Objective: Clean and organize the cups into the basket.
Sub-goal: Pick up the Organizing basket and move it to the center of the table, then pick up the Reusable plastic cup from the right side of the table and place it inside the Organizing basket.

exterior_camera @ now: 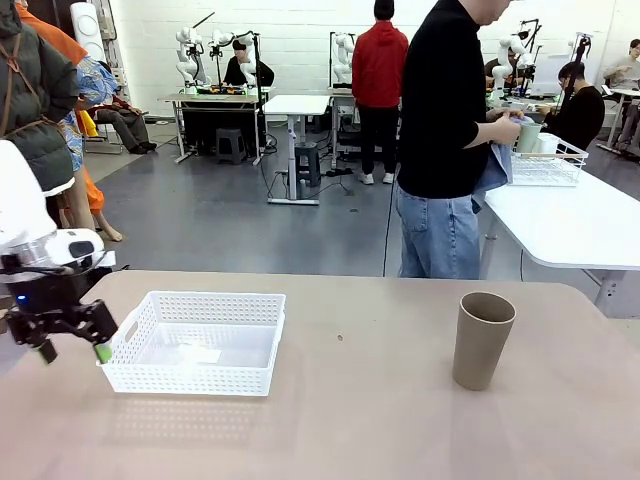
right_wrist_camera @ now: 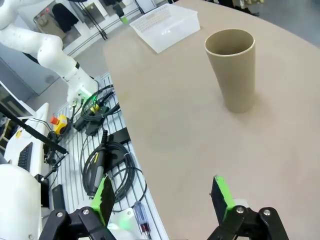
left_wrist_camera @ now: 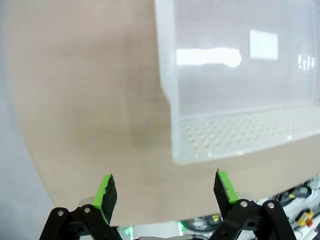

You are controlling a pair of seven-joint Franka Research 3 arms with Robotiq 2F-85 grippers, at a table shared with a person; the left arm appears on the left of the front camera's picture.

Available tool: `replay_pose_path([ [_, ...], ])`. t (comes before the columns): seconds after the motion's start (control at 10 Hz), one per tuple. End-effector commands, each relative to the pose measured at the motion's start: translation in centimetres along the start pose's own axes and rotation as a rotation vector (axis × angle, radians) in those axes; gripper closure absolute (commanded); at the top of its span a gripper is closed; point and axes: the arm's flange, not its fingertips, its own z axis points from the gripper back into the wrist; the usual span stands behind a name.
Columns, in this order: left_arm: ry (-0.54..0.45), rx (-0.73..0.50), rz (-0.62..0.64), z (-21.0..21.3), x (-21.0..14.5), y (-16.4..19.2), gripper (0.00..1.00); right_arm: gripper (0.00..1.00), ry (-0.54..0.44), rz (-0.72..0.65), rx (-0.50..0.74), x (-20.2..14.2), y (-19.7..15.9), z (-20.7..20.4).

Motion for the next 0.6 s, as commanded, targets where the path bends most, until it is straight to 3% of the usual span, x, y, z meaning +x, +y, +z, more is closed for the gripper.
replay_pose_path([
  [0.0,-0.094,0.054,0.037,-2.0,1.1,-1.9,0.00,0.00,0.016,0.007,-0.012,-0.1,0.0,0.0],
  [0.2,-0.209,0.016,0.039,-1.5,2.0,-2.3,0.00,0.00,0.016,0.007,-0.012,-0.1,0.0,0.0],
  [0.3,-0.103,0.026,0.013,-0.6,1.8,-2.1,0.00,0.00,0.016,0.007,-0.012,-0.1,0.0,0.0],
  [0.5,-0.103,0.026,0.013,-0.6,1.8,-2.1,0.00,0.00,0.000,0.000,0.000,0.0,0.0,0.0],
])
